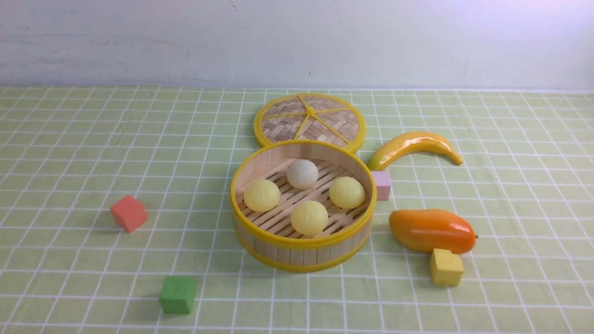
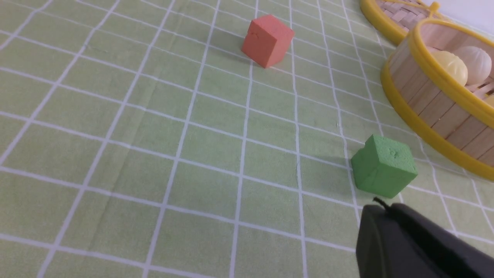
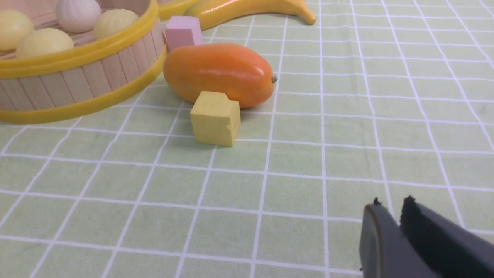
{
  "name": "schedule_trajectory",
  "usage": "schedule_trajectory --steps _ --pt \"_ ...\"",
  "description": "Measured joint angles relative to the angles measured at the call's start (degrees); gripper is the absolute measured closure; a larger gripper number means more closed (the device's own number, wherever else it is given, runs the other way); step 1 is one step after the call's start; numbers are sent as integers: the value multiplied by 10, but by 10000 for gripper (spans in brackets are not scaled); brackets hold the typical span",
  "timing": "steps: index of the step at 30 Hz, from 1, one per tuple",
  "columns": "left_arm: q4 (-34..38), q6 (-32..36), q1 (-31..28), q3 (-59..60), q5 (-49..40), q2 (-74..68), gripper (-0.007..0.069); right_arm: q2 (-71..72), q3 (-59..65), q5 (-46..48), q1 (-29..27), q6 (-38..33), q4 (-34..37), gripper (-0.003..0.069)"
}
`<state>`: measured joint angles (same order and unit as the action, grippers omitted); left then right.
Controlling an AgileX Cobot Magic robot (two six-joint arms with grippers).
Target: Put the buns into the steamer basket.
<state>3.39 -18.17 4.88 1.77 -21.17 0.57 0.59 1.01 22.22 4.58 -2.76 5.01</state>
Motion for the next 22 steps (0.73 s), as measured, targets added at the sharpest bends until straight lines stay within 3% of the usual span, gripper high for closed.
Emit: schedule_trajectory --steps 22 --pt "0 -1 0 0 0 0 637 0 0 0 0 0 0 550"
